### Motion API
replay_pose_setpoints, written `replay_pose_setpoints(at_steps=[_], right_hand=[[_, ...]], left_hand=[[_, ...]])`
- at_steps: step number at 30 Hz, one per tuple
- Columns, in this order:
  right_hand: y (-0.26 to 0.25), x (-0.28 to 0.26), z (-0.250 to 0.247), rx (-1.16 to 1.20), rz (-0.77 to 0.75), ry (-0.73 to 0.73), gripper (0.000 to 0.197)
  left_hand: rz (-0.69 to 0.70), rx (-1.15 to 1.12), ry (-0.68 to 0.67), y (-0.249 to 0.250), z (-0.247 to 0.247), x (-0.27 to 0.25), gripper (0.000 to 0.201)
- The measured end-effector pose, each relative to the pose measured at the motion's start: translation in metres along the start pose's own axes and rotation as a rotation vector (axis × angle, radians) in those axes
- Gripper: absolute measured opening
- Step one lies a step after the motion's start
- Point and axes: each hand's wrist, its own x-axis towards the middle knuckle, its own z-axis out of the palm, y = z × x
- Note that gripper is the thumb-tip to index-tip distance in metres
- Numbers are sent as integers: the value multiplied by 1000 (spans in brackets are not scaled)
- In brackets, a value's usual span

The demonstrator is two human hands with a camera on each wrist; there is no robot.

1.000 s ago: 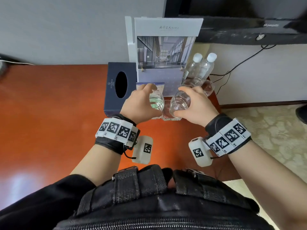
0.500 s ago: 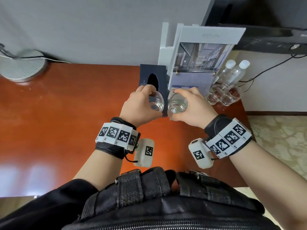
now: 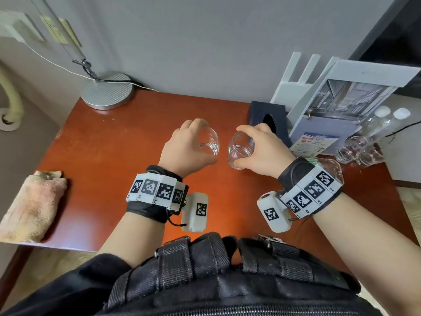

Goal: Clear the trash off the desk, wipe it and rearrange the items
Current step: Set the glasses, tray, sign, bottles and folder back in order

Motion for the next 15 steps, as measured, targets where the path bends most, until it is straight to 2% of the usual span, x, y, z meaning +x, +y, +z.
replay_pose_setpoints(at_steps=[7, 15], right_hand=[[-55, 13, 24, -5, -37, -24, 82], [-69, 28, 33, -42, -129, -80, 79]], left_hand=[[-30, 23, 36, -45, -36, -9, 69], [-98, 18, 77, -57, -38, -18, 70]])
